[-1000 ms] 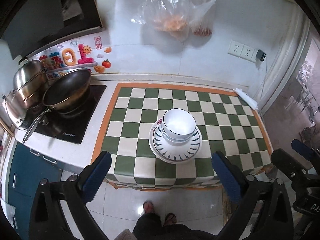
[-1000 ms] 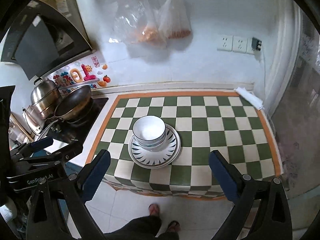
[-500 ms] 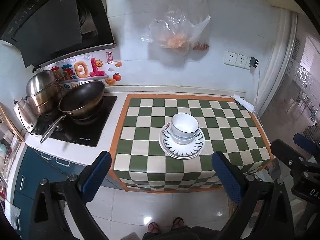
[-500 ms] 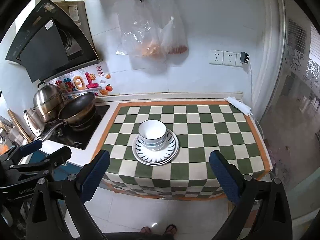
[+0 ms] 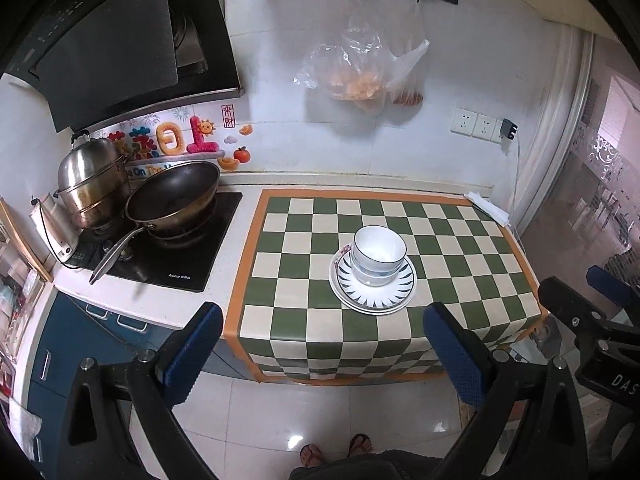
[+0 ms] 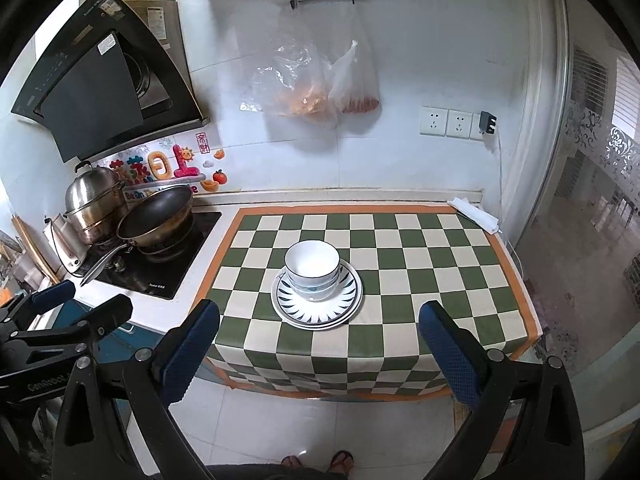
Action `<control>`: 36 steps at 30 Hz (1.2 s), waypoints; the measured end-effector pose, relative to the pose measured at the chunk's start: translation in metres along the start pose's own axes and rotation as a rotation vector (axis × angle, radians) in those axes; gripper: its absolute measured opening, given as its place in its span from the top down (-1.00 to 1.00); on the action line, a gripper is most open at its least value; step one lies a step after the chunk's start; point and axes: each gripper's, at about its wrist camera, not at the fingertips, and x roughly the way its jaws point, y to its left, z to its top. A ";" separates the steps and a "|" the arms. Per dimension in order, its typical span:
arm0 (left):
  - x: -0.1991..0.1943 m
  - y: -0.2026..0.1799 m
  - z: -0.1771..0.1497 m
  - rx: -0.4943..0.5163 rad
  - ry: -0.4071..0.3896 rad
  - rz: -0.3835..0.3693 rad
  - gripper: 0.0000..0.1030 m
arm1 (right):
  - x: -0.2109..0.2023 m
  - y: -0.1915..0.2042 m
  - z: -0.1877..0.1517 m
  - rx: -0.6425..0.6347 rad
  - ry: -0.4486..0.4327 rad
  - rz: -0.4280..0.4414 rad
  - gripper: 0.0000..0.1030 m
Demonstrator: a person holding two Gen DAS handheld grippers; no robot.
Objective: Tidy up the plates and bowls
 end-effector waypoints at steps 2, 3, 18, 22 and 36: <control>-0.001 0.001 0.001 -0.002 -0.002 -0.003 -0.99 | 0.000 -0.001 0.001 -0.001 0.001 -0.001 -0.98; -0.003 0.001 0.001 -0.001 -0.004 -0.003 -0.99 | 0.000 0.000 0.000 -0.001 0.001 0.002 -0.98; -0.009 0.001 0.000 -0.001 -0.006 0.001 -0.99 | 0.005 0.000 0.000 -0.002 0.011 -0.002 -0.98; -0.008 0.001 0.001 0.000 -0.007 0.000 -0.99 | 0.009 0.002 0.000 0.003 0.020 -0.002 -0.98; -0.005 0.005 -0.002 0.004 0.004 -0.006 -0.99 | 0.012 0.006 -0.006 0.013 0.026 -0.006 -0.98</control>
